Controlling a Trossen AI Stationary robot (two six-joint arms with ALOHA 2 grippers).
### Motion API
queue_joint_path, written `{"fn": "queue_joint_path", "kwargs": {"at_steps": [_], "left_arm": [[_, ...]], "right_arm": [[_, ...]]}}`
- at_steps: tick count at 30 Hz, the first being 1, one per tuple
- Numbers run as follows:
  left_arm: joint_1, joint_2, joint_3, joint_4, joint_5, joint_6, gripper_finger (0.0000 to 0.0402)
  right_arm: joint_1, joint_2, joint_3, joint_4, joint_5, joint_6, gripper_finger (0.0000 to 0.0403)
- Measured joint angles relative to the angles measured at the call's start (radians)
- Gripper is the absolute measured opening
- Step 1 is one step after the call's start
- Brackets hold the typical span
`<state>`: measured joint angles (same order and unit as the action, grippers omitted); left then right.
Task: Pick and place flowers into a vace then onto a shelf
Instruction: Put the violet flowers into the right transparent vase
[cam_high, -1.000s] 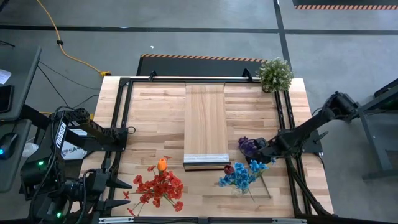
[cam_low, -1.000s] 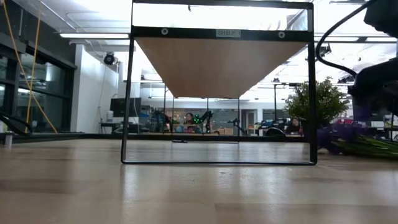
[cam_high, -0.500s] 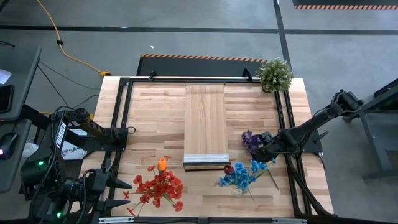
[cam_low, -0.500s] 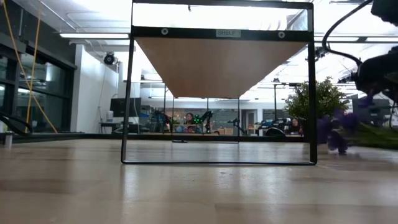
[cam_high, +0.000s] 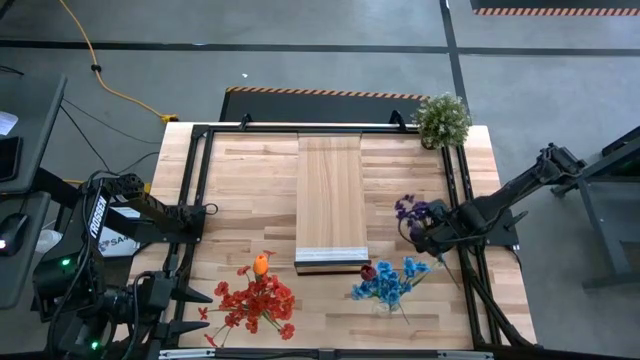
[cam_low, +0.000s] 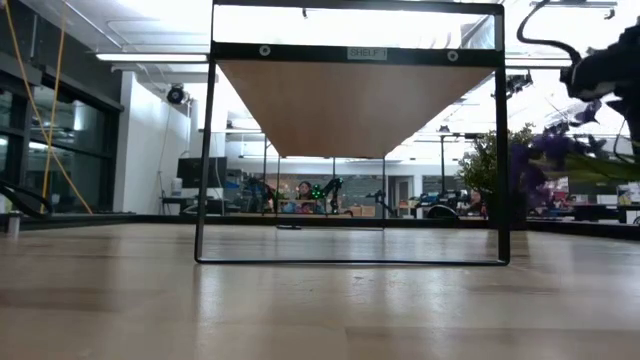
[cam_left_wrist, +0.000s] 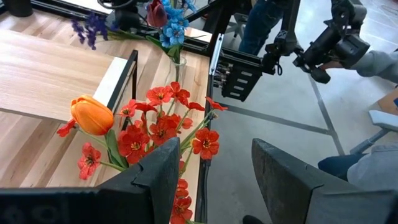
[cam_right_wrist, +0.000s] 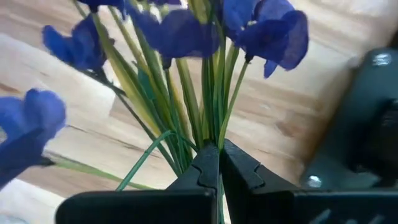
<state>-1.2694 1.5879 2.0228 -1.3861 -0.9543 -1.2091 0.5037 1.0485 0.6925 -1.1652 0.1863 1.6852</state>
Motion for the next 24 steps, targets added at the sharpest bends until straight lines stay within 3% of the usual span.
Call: {"fn": "queue_joint_path", "kwargs": {"at_steps": [17,24], "left_arm": [[0.000,0.000,0.000,0.000,0.000,0.000,0.0232],[0.000,0.000,0.000,0.000,0.000,0.000,0.0232]], "right_arm": [[-0.013,-0.001,0.258,-0.370,0.107,-0.021,0.0000],[-0.077,-0.001,0.377,-0.405,0.235,-0.121,0.0000]]}}
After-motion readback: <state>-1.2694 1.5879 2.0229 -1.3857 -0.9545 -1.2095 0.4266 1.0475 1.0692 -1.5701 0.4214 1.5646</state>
